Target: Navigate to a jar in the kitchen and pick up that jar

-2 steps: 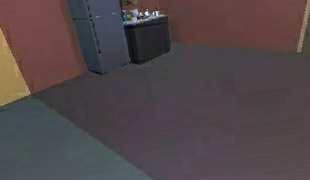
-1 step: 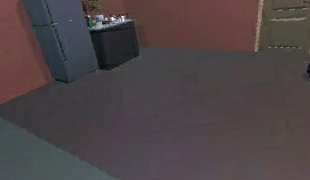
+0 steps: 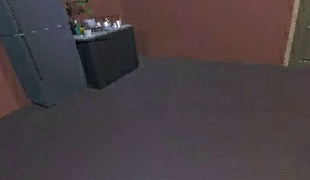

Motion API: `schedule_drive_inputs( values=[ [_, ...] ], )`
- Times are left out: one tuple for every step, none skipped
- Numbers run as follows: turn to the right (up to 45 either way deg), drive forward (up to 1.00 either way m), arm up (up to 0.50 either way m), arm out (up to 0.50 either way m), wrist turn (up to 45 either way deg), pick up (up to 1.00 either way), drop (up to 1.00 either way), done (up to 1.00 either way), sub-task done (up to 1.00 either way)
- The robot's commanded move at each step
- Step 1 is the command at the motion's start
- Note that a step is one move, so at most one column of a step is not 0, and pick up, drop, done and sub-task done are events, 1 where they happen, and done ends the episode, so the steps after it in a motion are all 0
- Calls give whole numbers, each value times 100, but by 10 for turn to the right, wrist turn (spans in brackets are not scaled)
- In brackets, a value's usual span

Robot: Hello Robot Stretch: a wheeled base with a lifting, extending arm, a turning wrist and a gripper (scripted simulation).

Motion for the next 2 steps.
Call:
schedule_drive_inputs(
  values=[
    [0, 100, 0, 0, 0, 0, 0, 0, 0],
    [0, 100, 0, 0, 0, 0, 0, 0, 0]
  ],
)
